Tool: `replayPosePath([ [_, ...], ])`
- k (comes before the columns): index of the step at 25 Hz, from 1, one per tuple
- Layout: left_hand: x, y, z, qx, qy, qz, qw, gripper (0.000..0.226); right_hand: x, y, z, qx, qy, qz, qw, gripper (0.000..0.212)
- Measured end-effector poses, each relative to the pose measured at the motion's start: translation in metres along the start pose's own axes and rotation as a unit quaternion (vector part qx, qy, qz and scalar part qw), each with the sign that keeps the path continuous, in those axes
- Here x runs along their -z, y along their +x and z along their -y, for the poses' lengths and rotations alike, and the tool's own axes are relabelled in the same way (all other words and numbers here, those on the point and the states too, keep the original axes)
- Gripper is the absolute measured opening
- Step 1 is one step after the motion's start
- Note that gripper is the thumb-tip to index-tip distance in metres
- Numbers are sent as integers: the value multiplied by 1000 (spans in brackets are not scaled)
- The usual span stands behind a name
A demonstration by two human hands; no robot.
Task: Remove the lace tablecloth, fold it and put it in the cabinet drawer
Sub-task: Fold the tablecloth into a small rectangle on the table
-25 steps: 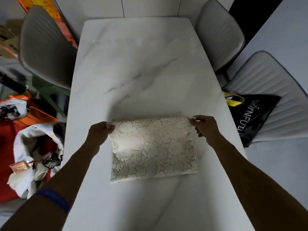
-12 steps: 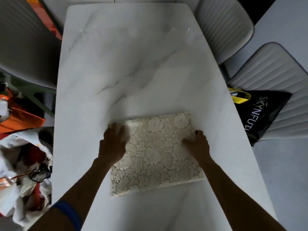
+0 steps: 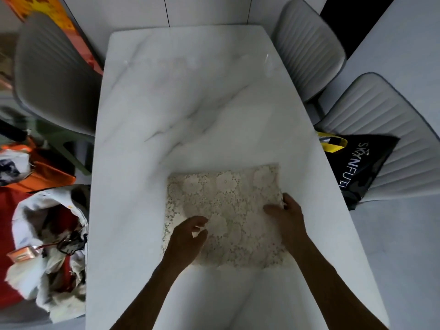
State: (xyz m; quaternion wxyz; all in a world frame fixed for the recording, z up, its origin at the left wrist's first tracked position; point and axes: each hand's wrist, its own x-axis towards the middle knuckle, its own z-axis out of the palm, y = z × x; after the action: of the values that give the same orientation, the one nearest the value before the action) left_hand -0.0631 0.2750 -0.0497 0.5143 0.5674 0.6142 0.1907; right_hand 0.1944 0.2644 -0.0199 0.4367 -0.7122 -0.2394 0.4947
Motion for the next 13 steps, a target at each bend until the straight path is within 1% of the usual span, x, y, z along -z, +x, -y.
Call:
replayPosePath([
  [1,-3,-5,-6,6,-23,-4,1000,25,1,-4,20,77,-45,-6,996,14],
  [2,-4,-9,-15,11,-58,-15,998,25,1,-8,43,162,-89,-8,983,19],
  [3,-4,-12,-27,19,-109,-29,993,26,2,-15,67,242,-121,-8,963,25],
  [4,-1,-14,-41,30,-180,-41,982,27,2,-24,88,313,-148,-3,938,26],
  [5,2,-17,-54,46,-266,-50,962,28,4,-35,105,376,-172,6,910,23],
  [6,7,-18,-65,62,-349,-53,934,27,6,-46,116,437,-195,19,878,21],
  [8,15,-22,-81,71,-473,-35,878,22,13,-64,118,536,-245,54,806,20],
  [9,16,-25,-83,68,-508,-29,858,22,17,-71,107,563,-285,65,773,22],
  [10,14,-29,-80,71,-523,-27,849,23,22,-75,90,568,-336,70,748,26],
  [11,8,-35,-72,89,-516,-30,852,24,28,-78,64,554,-396,71,728,31],
  [12,-2,-42,-58,127,-489,-33,862,22,33,-83,33,522,-462,73,713,35],
  [13,-15,-52,-41,174,-447,-36,877,19,38,-89,-2,466,-530,99,701,38],
])
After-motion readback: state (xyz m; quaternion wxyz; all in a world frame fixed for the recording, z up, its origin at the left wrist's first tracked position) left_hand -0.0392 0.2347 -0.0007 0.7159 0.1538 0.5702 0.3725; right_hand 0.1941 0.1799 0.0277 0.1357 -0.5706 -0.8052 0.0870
